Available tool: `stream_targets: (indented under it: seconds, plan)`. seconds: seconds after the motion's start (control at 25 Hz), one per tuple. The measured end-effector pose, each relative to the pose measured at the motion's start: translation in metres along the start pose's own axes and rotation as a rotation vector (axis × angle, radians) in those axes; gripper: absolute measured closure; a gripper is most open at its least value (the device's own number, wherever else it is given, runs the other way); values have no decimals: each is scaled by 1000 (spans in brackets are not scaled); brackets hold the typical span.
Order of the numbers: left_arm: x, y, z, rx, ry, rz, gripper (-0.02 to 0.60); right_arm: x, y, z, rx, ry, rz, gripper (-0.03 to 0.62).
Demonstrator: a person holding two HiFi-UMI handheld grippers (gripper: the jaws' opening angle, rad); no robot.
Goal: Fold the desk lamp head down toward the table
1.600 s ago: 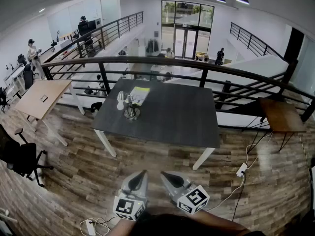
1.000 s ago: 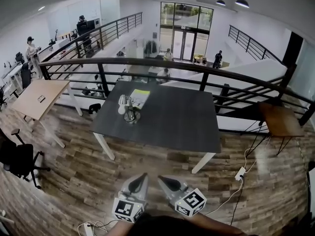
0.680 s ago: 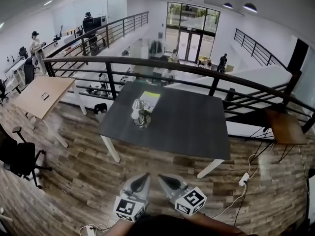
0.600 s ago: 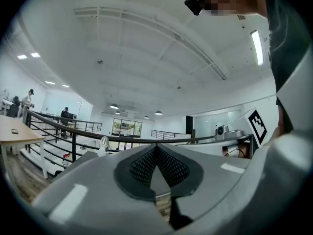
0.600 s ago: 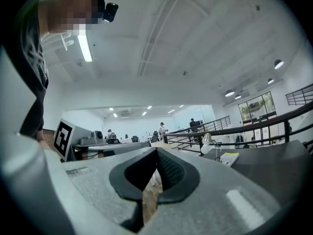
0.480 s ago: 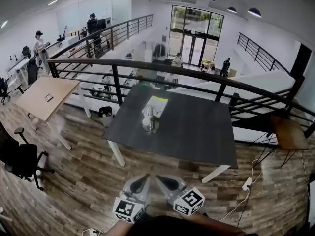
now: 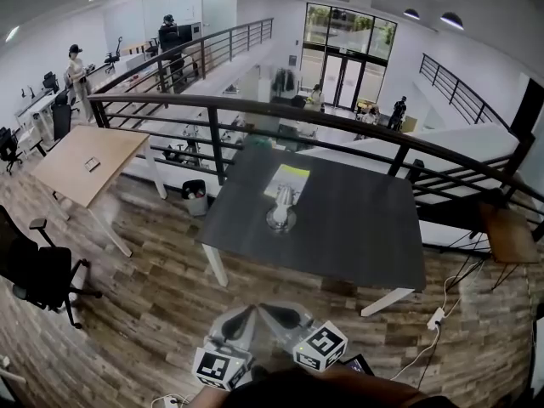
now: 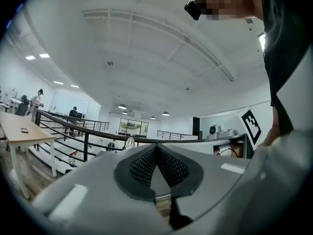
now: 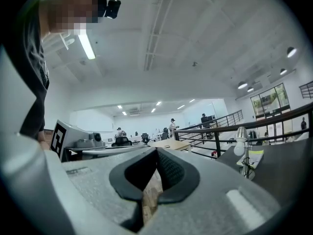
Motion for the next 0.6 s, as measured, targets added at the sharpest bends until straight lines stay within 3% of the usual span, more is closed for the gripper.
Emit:
stream_targets:
  seconds: [0.6]
  plan:
    - [-7,28,57,118,32,-1,580,2,51,-48,67,18,3,592]
Point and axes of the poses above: the fingertips, and each gripper's own axes: y forward along the fingers, z to its left, x out of its top, the point moved 6 cm from there along -y, backward along the fingers, and after that the axes turned 2 degrees about -y, right-handed, at the moved point
